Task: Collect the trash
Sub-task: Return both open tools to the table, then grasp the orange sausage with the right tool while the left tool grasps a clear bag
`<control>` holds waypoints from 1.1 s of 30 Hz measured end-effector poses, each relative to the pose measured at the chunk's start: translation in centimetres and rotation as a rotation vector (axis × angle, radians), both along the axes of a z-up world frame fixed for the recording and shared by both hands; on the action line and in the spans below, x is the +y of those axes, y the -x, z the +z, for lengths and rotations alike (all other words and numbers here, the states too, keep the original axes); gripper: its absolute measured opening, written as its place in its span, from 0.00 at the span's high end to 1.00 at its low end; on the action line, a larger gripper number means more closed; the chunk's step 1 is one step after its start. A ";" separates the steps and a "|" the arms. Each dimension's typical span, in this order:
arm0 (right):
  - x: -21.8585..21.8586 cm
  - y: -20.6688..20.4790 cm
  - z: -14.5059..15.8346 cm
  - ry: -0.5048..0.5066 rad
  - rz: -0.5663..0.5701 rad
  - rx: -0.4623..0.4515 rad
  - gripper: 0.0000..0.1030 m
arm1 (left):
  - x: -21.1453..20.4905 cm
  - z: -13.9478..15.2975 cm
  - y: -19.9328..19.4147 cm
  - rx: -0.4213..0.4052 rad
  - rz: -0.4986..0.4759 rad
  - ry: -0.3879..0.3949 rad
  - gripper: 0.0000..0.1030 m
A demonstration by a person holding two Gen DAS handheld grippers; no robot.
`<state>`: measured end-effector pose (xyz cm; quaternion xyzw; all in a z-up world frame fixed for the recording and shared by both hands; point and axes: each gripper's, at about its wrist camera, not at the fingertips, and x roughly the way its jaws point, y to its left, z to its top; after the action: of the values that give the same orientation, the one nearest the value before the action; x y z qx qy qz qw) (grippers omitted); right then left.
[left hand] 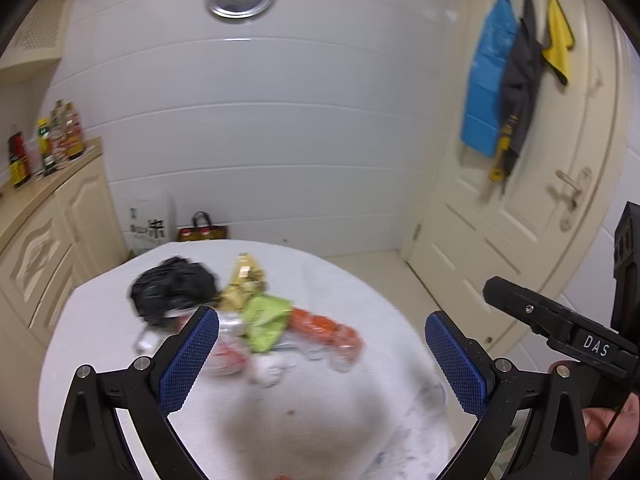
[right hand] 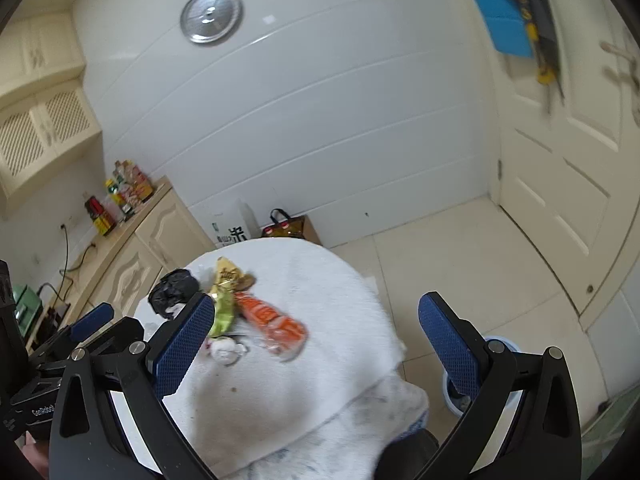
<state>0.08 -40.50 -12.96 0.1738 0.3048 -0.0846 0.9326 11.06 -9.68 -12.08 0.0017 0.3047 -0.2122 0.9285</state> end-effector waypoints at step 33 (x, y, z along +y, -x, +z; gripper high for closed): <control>7.2 -15.3 -12.4 0.311 0.400 0.326 0.14 | 2.1 -9.6 -11.5 0.295 0.201 -0.018 0.10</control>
<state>15.41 -33.34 -25.34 -0.0504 0.4622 0.0284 0.8849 22.59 -7.57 -21.64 -0.0515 0.4380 -0.1137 0.8903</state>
